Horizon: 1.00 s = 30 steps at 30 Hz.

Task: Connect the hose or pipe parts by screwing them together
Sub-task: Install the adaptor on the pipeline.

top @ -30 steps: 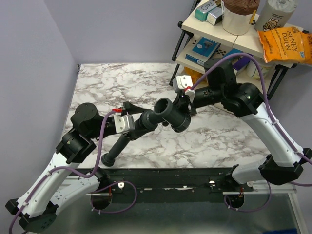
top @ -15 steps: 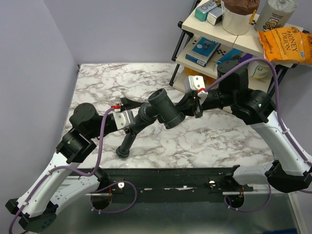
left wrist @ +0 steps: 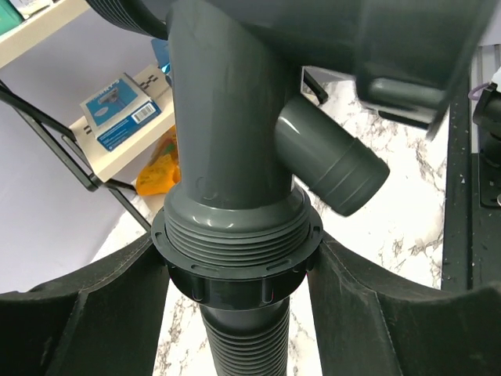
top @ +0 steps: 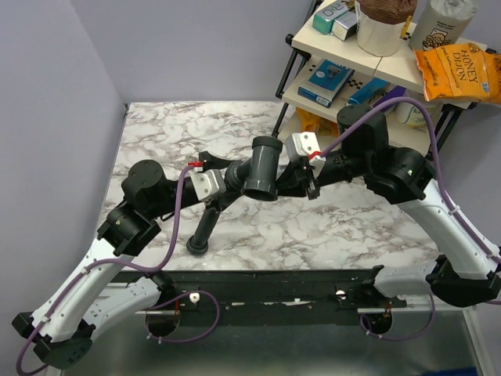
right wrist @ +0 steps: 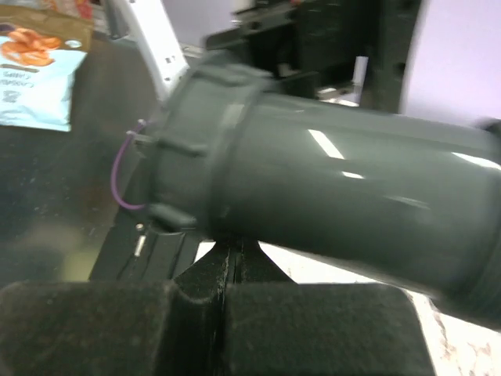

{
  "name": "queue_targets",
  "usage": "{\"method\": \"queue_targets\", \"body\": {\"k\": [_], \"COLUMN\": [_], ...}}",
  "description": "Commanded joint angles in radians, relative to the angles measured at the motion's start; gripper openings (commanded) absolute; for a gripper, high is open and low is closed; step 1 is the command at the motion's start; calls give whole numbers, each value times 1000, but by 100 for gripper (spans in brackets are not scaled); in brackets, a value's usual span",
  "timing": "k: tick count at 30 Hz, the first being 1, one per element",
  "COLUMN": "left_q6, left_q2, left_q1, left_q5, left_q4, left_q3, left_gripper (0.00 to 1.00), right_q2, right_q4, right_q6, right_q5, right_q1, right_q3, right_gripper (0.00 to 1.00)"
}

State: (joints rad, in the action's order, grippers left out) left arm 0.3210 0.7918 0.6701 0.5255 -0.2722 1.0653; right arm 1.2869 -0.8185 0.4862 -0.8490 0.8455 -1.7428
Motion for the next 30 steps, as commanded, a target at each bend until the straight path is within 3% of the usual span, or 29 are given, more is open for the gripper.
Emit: {"method": "queue_targets", "body": {"k": [1, 12, 19, 23, 30], "left_q6": [13, 36, 53, 58, 72], "left_q2": [1, 6, 23, 20, 7], "left_q1": [2, 11, 19, 25, 26], "left_q5": [-76, -91, -113, -102, 7], "left_q4": [27, -5, -39, -53, -108], "left_q3": [10, 13, 21, 24, 33], "left_gripper": [0, 0, 0, 0, 0], "right_q2": [11, 11, -24, -3, 51], "right_q4": [-30, 134, 261, 262, 156], "right_q6": [-15, -69, -104, -87, 6], "right_q5": [-13, 85, 356, 520, 594], "right_q1": [62, 165, 306, 336, 336], "right_q3": [-44, -44, 6, -17, -96], "right_gripper": [1, 1, 1, 1, 1]}}
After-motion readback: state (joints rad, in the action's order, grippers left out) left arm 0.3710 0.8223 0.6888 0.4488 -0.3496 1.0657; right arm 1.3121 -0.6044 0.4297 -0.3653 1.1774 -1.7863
